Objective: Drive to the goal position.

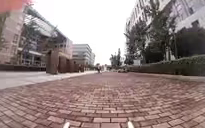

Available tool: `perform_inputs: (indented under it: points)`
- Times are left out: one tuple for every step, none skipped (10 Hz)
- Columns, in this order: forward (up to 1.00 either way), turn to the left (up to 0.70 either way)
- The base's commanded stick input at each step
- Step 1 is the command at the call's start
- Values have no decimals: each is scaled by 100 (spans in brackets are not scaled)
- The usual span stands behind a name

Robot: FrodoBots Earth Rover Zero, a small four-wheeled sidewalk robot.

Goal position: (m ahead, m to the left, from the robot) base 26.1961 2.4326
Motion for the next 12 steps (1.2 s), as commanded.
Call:
perform_inputs:
  points:
    - [45,0]
    - [45,0]
    - [45,0]
    - [45,0]
    - [45,0]
    - [45,0]
    - [45,0]
    - [45,0]
    - [45,0]
    - [45,0]
    - [45,0]
    - [45,0]
